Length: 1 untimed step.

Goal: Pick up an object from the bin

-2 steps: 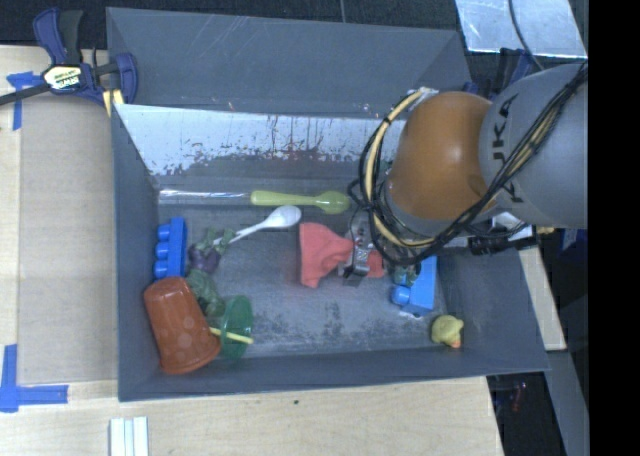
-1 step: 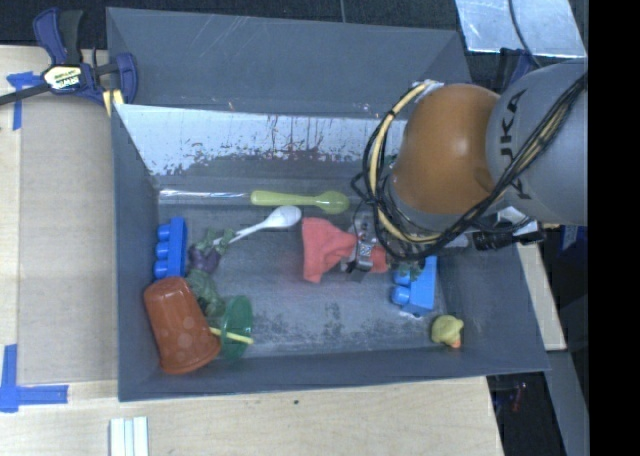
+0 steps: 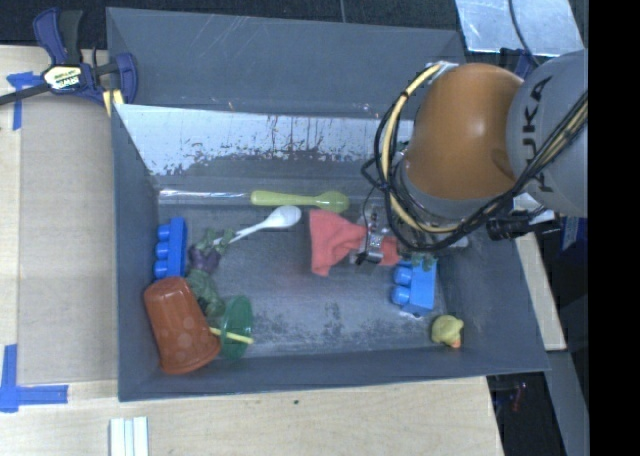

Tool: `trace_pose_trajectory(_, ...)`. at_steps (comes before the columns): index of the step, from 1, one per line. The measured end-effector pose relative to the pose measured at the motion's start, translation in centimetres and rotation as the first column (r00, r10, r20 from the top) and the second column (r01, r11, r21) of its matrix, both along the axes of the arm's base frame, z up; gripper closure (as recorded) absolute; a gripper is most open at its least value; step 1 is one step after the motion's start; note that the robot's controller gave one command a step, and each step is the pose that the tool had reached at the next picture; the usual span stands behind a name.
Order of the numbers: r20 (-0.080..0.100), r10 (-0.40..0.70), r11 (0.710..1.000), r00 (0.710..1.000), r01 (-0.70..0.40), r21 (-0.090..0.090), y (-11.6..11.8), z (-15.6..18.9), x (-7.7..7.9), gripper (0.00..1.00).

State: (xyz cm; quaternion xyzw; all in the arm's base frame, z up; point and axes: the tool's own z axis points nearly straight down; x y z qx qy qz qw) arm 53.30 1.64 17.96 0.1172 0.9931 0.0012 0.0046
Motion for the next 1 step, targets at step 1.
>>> trace_pose_trajectory(1,0.012,0.001,1.0,1.0,-0.001,0.0,-0.01,2.78,0.27,1.0)
